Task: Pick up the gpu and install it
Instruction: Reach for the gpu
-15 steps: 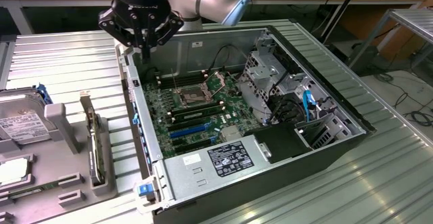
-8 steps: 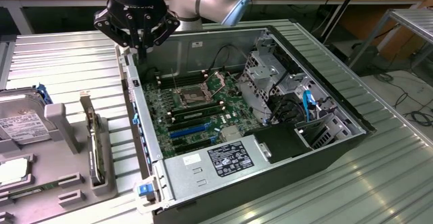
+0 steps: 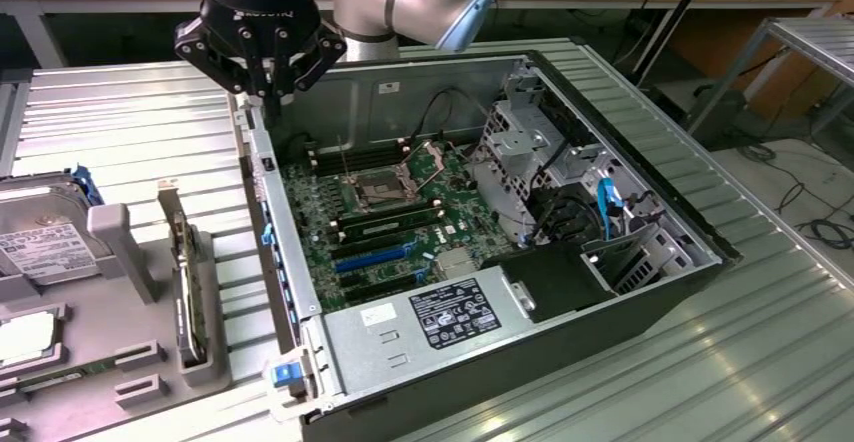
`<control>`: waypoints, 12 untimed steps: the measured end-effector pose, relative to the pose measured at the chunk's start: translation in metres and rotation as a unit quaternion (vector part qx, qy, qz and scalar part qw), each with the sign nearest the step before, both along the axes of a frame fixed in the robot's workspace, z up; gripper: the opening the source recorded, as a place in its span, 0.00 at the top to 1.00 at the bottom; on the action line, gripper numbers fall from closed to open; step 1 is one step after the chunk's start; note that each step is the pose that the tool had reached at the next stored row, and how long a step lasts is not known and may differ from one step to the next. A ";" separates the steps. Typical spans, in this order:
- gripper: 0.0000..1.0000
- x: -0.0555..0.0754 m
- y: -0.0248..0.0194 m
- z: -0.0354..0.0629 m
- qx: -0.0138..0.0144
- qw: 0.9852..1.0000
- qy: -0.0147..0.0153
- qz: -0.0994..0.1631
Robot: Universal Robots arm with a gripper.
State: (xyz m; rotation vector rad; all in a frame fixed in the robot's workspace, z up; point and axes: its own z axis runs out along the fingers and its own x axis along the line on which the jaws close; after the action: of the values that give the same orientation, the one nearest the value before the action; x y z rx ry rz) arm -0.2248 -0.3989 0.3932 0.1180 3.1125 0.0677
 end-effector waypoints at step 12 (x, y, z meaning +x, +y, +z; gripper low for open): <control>0.89 -0.009 0.0000 0.0000 0.000 1.000 0.000 0.000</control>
State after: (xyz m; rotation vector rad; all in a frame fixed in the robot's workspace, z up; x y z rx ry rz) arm -0.2341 -0.3989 0.3932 0.1180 3.1125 0.0676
